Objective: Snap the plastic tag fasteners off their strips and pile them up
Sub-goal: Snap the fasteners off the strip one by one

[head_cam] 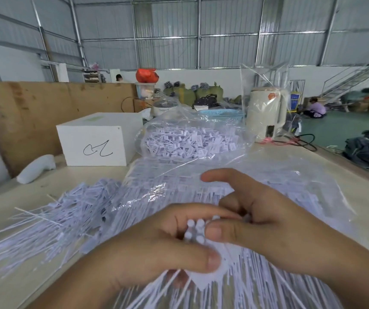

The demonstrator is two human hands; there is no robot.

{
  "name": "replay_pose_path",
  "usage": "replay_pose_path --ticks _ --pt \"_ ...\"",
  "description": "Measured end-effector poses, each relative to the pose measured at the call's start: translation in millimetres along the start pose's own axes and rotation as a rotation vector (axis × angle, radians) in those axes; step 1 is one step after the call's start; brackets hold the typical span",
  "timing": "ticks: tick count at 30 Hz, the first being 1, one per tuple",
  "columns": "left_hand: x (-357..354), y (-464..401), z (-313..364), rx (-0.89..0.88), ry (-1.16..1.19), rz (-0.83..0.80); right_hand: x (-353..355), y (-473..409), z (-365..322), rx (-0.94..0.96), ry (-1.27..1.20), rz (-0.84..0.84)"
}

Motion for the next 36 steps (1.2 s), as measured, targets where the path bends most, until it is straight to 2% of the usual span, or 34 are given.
replay_pose_path --ticks 4,9,11,15,18,22,25,27,28,30,32,33,36 --pt "8.0 -1.8 -3.9 -0.012 -0.013 0.096 -2.5 -2.1 0.0 -0.006 0.053 -0.043" --pt "20.3 3.6 -7.4 -0.002 0.249 0.244 10.6 -1.5 7.8 -0.069 0.081 0.015" --pt "17.6 1.7 -10.6 0.003 0.354 0.213 14.1 -1.7 10.5 -0.075 0.073 0.050" --pt "8.4 -1.5 -7.2 0.019 0.556 -0.022 15.1 -1.8 11.8 -0.092 0.020 0.040" --pt "13.2 -3.7 -11.4 0.036 0.477 0.105 15.6 -1.8 10.3 -0.109 0.060 0.058" --pt "12.8 -7.2 -8.5 -0.063 0.314 0.354 17.3 -4.5 8.8 -0.164 0.212 0.272" --pt "25.2 -3.6 -6.2 -0.146 0.306 0.585 39.3 3.0 13.2 -0.218 0.108 0.606" --pt "34.9 1.0 -5.5 -0.153 0.280 0.653 58.0 10.4 11.6 -0.188 0.042 0.719" --pt "36.6 2.1 -4.5 -0.150 0.274 0.641 59.5 11.6 8.5 -0.165 0.025 0.683" --pt "33.3 1.8 -1.0 -0.137 0.250 0.551 43.8 6.4 3.2 -0.117 -0.057 0.453" --pt "20.4 0.7 0.5 -0.105 0.174 0.384 16.8 0.6 3.0 -0.086 -0.083 0.185" --pt "12.6 -0.1 1.5 -0.102 0.134 0.299 7.2 -0.9 5.2 -0.075 -0.059 0.106" --pt "5.2 -0.7 3.3 -0.126 0.085 0.210 0.3 -2.4 9.9 -0.054 -0.002 0.097"
Point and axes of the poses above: each hand's wrist, its own y-axis away from the middle knuckle, its own x-axis out of the back of the hand, z = x × y, the point moved 6 cm from there along -y, towards the middle knuckle, and after that the axes turned 8 degrees about y, right-handed, at the moved point
